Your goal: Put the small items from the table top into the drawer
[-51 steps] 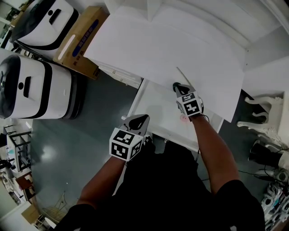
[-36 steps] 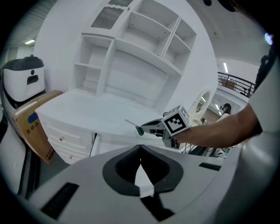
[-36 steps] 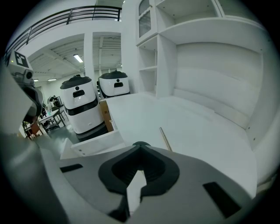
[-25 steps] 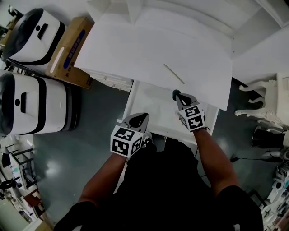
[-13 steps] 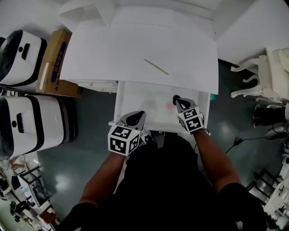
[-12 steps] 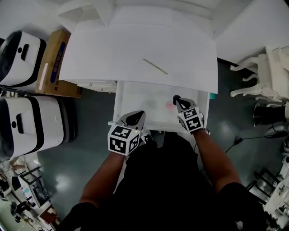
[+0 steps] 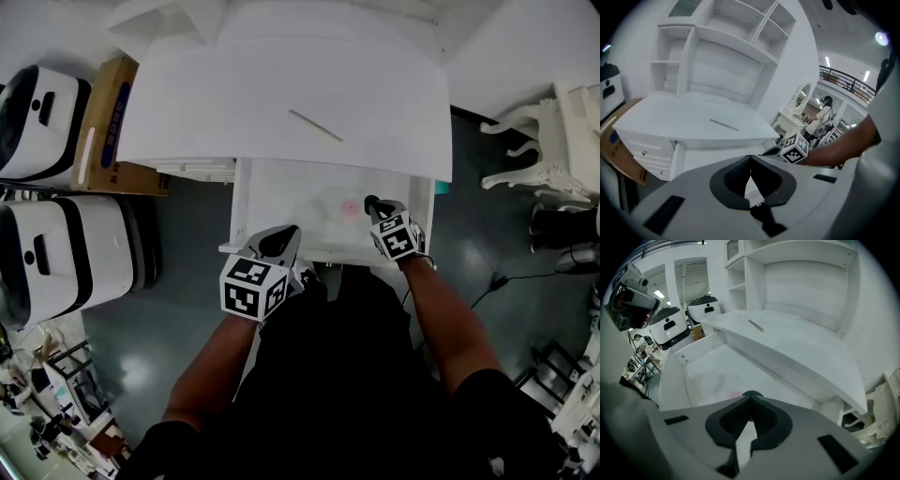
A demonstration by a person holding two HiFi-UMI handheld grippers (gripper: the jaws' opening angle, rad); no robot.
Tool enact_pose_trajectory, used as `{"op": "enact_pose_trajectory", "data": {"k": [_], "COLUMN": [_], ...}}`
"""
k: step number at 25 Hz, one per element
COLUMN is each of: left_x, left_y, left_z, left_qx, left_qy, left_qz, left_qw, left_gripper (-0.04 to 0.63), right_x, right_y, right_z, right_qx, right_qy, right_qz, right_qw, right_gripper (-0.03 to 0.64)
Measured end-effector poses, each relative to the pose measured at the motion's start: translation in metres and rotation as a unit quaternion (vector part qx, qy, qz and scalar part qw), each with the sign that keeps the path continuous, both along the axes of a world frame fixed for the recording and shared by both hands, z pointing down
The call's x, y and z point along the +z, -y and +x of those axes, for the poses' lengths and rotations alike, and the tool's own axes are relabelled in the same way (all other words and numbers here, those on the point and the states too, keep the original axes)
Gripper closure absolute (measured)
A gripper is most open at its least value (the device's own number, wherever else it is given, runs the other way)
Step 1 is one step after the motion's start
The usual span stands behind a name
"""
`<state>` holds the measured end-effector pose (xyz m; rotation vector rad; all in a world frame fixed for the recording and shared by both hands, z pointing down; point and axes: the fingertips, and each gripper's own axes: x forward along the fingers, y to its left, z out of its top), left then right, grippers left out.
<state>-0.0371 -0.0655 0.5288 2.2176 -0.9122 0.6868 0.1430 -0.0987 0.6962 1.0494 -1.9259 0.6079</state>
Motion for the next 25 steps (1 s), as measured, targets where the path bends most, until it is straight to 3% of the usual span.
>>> {"op": "enact_pose_trajectory", "data": {"k": [16, 25], "left_x": [0.007, 0.002], "left_y": [-0.008, -0.009], "left_z": [-0.014, -0.01], "left_qx": [-0.029, -0.026], "left_qy": [0.016, 0.01], "left_qz": [-0.015, -0.01], "left_qw": [0.9993, 0.9996], "left_gripper": [0.592, 0.592], "right_x": [0.071, 0.069], "right_y": [-0.005, -0.004], "right_z": [0.016, 0.017], "right_qx": [-0.009, -0.003], "right_qy": [-0.048, -0.048], "right_qz": [-0.08, -0.078], "right_qw": [0.996, 0.996], "right_gripper": [0.591, 0.589]}}
